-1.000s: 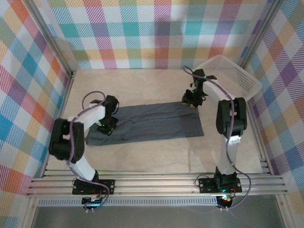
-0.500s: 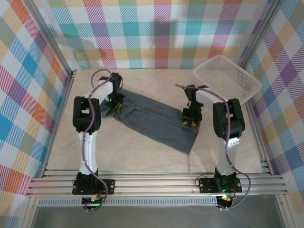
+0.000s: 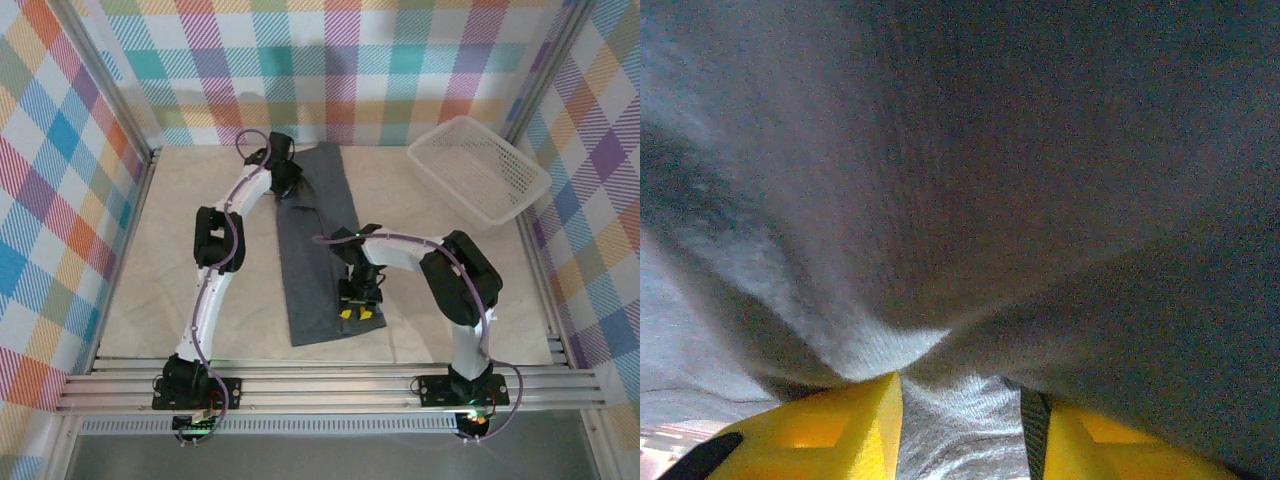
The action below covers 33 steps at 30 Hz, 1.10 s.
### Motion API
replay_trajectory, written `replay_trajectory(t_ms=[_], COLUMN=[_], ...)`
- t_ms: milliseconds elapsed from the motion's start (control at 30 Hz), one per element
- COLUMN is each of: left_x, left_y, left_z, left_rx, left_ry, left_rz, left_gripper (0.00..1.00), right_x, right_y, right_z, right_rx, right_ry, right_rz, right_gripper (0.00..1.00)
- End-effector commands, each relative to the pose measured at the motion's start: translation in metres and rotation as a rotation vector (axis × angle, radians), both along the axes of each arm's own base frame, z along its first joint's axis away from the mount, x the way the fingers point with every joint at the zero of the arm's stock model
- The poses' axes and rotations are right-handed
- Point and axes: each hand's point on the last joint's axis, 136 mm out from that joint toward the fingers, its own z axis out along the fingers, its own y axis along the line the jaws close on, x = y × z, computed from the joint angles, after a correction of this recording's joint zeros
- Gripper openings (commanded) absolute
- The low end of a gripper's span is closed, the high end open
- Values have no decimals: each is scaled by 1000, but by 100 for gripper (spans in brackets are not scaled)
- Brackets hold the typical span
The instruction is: Fold and stack the t-shirts
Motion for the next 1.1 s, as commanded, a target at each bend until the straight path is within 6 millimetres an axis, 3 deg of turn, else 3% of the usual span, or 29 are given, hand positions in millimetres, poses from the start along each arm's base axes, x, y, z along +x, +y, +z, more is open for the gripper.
replay_trajectory(t_ms=[0, 133, 167, 200, 267, 333, 500, 600, 700, 800, 1067], left_x=[9, 4, -8, -27, -73, -120, -277, -365, -434, -471, -492], left_y=[6, 18, 27, 40, 55, 52, 36, 13, -14, -22, -19], left_z=[3, 78, 99, 116, 122, 107, 64, 53, 41, 21, -14], left_rx=[-19, 96, 168, 260, 373, 338, 135, -45, -138, -138, -55], left_ry=[-12, -97, -95, -73, 31, 106, 327, 429, 527, 591, 653], left_rz=[5, -38, -33, -17, -16, -72, -337, -516, -630, -661, -632], left_gripper=[26, 40, 50, 69, 71, 69, 56, 57, 60, 62, 51], right_x=[16, 26, 28, 30, 29, 25, 5, -5, -14, -19, -35], right_y=[17, 12, 5, -3, -18, -30, -64, -70, -67, -67, -70], right_z=[8, 46, 56, 65, 74, 78, 75, 66, 50, 33, 19], right_rx=[46, 86, 88, 91, 100, 152, 213, 247, 254, 236, 220], right_ry=[-32, -102, -125, -154, -203, -231, -192, -115, -26, 36, 103], right_rz=[-53, -61, -61, -54, -32, -32, -43, -49, -57, -72, -111], right_gripper=[39, 45, 46, 48, 53, 55, 56, 56, 56, 54, 54])
